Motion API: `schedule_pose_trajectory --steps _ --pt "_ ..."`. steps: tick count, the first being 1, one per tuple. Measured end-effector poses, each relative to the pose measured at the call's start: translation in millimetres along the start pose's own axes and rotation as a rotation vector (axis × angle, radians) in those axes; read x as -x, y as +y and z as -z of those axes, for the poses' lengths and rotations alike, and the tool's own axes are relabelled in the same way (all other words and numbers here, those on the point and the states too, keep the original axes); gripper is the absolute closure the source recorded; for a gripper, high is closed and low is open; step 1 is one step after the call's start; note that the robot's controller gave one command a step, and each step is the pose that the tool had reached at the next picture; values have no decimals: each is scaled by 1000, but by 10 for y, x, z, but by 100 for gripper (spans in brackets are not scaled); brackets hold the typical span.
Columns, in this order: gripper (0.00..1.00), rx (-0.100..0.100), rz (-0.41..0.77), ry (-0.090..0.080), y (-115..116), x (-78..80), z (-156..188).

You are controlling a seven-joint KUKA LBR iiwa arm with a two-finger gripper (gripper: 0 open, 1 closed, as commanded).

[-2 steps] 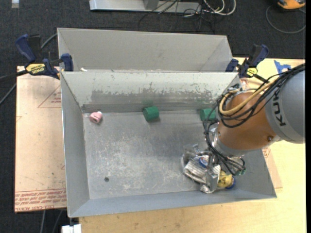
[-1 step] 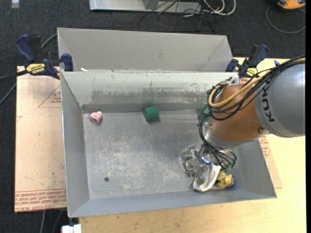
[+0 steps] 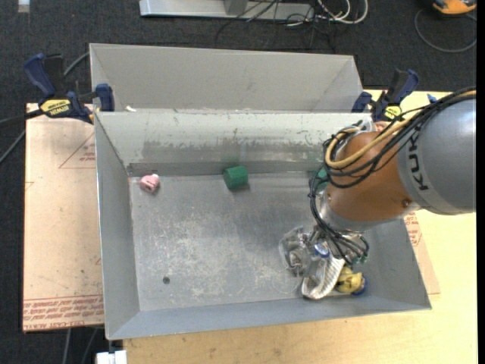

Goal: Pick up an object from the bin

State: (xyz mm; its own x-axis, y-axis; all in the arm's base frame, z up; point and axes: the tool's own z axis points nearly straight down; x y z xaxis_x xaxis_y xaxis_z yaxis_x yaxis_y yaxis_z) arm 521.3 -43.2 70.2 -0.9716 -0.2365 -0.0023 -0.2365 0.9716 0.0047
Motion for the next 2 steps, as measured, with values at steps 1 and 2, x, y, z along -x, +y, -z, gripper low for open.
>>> schedule_pose_trajectory --steps 1,2 --pt "100 1 120 0 128 31 804" --pt "0 -2 -87 -9 -235 -90 1463"
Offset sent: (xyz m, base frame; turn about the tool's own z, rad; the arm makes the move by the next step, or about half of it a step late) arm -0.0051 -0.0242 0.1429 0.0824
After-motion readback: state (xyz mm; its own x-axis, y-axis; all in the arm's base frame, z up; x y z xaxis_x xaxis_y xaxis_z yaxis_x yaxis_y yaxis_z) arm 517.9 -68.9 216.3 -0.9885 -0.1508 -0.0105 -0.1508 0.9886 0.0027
